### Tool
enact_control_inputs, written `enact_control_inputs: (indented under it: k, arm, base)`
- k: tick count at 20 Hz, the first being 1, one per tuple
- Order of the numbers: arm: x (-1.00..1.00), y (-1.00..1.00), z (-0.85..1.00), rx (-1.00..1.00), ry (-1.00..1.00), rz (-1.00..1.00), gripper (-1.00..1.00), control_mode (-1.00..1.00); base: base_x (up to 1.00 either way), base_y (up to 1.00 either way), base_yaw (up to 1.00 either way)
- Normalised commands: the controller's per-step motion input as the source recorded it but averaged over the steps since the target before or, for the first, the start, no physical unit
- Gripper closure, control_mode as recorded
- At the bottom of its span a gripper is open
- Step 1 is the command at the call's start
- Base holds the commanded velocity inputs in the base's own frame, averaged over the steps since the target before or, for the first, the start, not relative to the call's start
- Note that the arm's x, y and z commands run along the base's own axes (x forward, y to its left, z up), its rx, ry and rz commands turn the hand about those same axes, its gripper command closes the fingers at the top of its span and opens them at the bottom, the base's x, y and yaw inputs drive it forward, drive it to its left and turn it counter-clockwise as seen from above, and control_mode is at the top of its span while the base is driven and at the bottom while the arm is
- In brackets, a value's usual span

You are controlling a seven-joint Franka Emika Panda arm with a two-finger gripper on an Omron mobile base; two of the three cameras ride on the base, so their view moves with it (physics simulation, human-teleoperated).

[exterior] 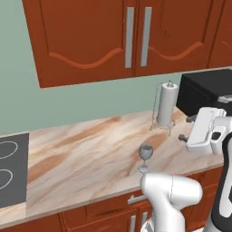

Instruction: Retrieve the wine glasses from the counter and place one next to each plate.

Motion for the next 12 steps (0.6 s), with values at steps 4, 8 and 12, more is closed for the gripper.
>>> enact_control_inputs:
  k: [4,8,12]
  arm:
    - [0.00,0.00,0.00,0.00,0.00,0.00,-1.00,1.00]
    - [0.00,0.00,0.00,0.00,0.00,0.00,-1.00,1.00]
    - [0.00,0.00,0.00,0.00,0.00,0.00,-1.00,1.00]
  base:
    - [0.47,-0.24,0.23]
    - [0.27,-0.03,0.19]
    - [0.00,0.00,0.23]
